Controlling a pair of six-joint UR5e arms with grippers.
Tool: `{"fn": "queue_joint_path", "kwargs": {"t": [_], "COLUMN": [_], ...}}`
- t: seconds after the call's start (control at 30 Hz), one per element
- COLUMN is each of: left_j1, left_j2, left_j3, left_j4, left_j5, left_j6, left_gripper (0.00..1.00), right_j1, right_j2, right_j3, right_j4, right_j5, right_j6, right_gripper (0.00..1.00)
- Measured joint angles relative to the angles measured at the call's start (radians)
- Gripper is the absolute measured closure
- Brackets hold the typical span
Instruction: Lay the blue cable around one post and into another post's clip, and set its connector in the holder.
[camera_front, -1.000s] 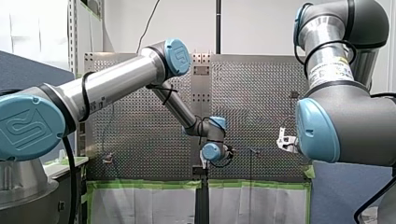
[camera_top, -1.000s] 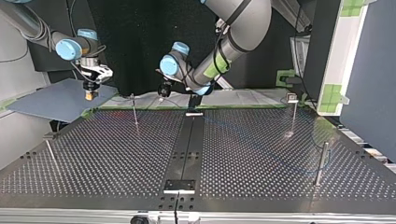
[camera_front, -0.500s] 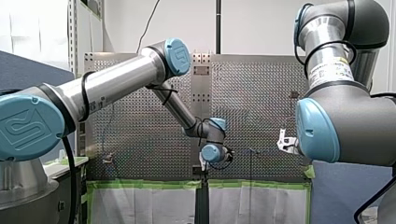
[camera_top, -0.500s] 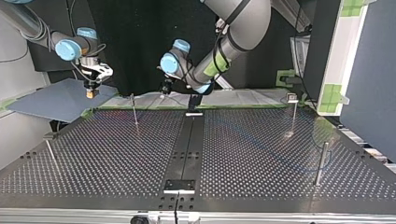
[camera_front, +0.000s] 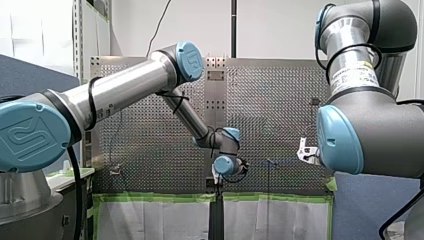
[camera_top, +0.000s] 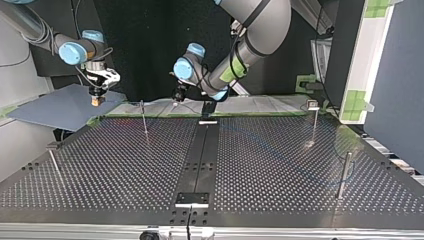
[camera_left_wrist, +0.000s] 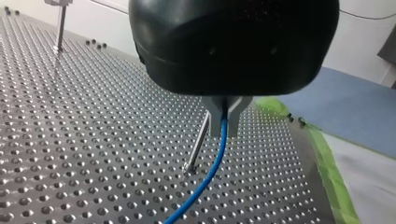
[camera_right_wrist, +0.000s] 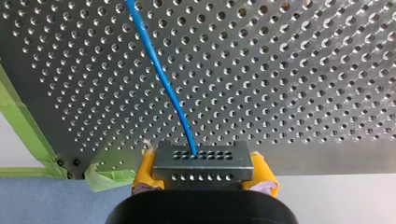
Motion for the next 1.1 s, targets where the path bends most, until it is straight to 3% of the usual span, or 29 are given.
{"fn": "queue_joint_path", "kwargs": {"t": [0.3,0.57,1.1], "left_j1": [0.000,-0.011,-0.003], "left_j2": [-0.004,-0.049,-0.054], "left_j3": [0.011,0.054,0.087], "left_j4": [-0.002,-0.039,-0.057], "left_j5": [0.006,0.006,0.003], "left_j6": [-0.001,0.011,0.010], "left_gripper": [0.98,0.98,0.98], "right_j1": [0.000,-0.002,-0.005], "right_j2": [0.001,0.001,0.003], "right_j3": [0.000,0.000,0.000], "right_j4": [-0.006,-0.014,-0.027], "right_j5": [0.000,0.000,0.000], "right_j6": [0.002,0.002,0.004], "right_gripper": [1.00,1.00,1.00]}}
